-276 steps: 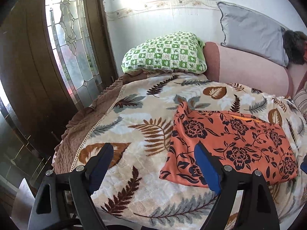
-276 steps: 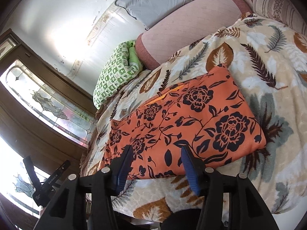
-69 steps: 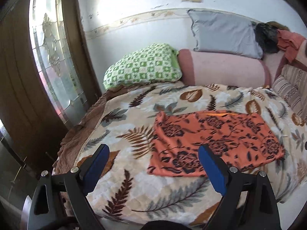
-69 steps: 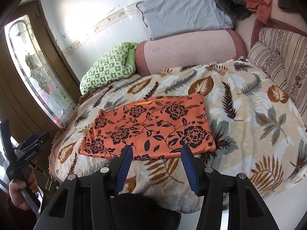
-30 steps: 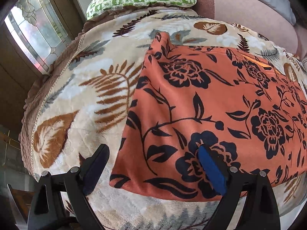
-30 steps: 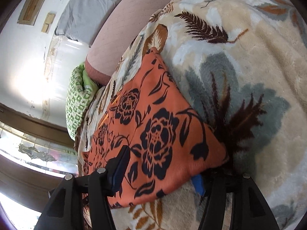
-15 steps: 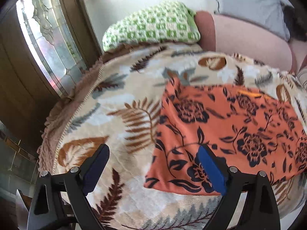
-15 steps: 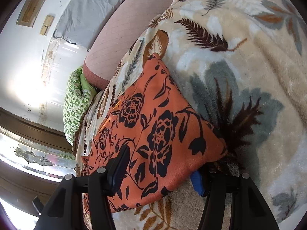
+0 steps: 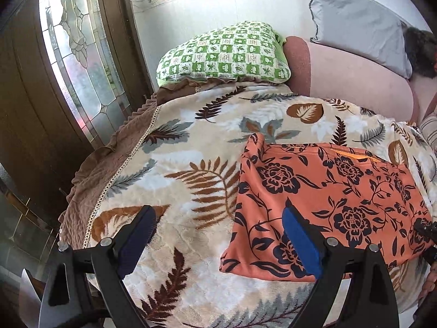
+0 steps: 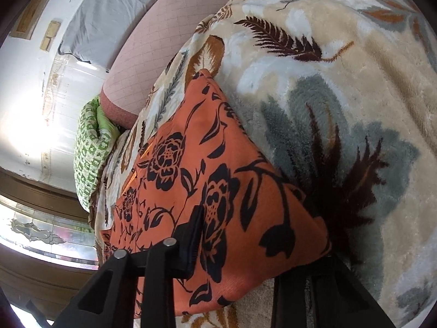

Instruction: Fold small clothes

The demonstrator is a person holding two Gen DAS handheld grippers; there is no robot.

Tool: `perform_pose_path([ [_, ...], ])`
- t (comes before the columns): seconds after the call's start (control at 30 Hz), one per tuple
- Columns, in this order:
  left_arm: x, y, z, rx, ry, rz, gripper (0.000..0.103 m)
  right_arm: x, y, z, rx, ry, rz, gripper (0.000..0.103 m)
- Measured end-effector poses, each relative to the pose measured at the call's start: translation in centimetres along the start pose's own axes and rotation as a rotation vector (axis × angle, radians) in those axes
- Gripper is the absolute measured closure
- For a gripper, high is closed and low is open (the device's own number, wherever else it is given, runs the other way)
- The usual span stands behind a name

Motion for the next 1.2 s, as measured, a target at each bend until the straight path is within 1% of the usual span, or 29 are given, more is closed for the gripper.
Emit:
perform_pose_path([
  [0.23, 0.0, -0.2, -1.3, -0.031, -0.014, 0.008, 0.009, -1.0, 0.1, -2.2, -0.077, -0.105, 0.023, 0.085],
  [0.33, 0.2, -0.4, -2.0, -0.044, -0.017, 0.007, 0.009, -2.0, 0.0, -4.2, -0.132, -0.134, 0.049, 0.086],
  [0.43, 0.4, -0.6, -2.7, -0.059, -0.024, 0.004, 0.009, -2.8, -0.2, -7.2, -0.202, -0.165, 0.075, 0.087],
  [0.6, 0.9, -1.2, -4.1, -0.082, -0.022, -0.006, 0.009, -3.3, -1.1, -13.1, -0.308, -0.134, 0.089, 0.087],
  [0.67, 1.2, -1.5, -4.7, -0.093, -0.020, -0.017, 0.009, -3.2, -1.5, -15.0, -0.322, -0.114, 0.085, 0.087],
  [0.73, 1.7, -1.8, -5.1, -0.101, -0.018, -0.031, 0.009, -2.9, -1.5, -16.0, -0.318, -0.102, 0.080, 0.087],
  [0.77, 1.9, -2.0, -5.2, -0.102, -0.018, -0.037, 0.009, -2.9, -1.4, -15.9, -0.315, -0.106, 0.085, 0.087],
  [0.83, 2.3, -2.3, -5.2, -0.092, -0.015, -0.049, 0.009, -2.9, -0.9, -14.3, -0.276, -0.113, 0.096, 0.087],
  [0.93, 3.2, -2.6, -5.0, -0.077, -0.005, -0.068, 0.009, -3.2, 0.1, -8.8, -0.153, -0.130, 0.099, 0.087],
  [0.97, 3.7, -2.6, -4.8, -0.077, -0.007, -0.077, 0.009, -3.1, 0.2, -6.4, -0.092, -0.122, 0.084, 0.087],
  [1.07, 5.7, -2.5, -3.9, -0.061, -0.005, -0.119, 0.009, -1.9, 0.1, -2.1, 0.046, -0.065, 0.024, 0.087],
  [1.1, 6.8, -2.5, -3.3, -0.041, -0.003, -0.142, 0.009, -1.5, 0.1, -1.6, 0.071, -0.053, 0.014, 0.087],
  [1.13, 7.8, -2.6, -2.9, -0.024, 0.000, -0.163, 0.009, -1.3, 0.1, -1.8, 0.067, -0.059, 0.018, 0.087],
  [1.2, 10.1, -3.2, -2.2, 0.006, 0.023, -0.224, 0.009, -1.4, 0.5, -3.6, 0.010, -0.073, 0.036, 0.087],
])
Point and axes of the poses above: each gripper's, at about its wrist camera, not at the fingertips, and x roughly the way its jaws point, z to its right, y to its top, the point moved 9 cm from there along x, roughly the way its jaws point, and after that the axes turned 12 degrees about -z, right-handed, at the moved point
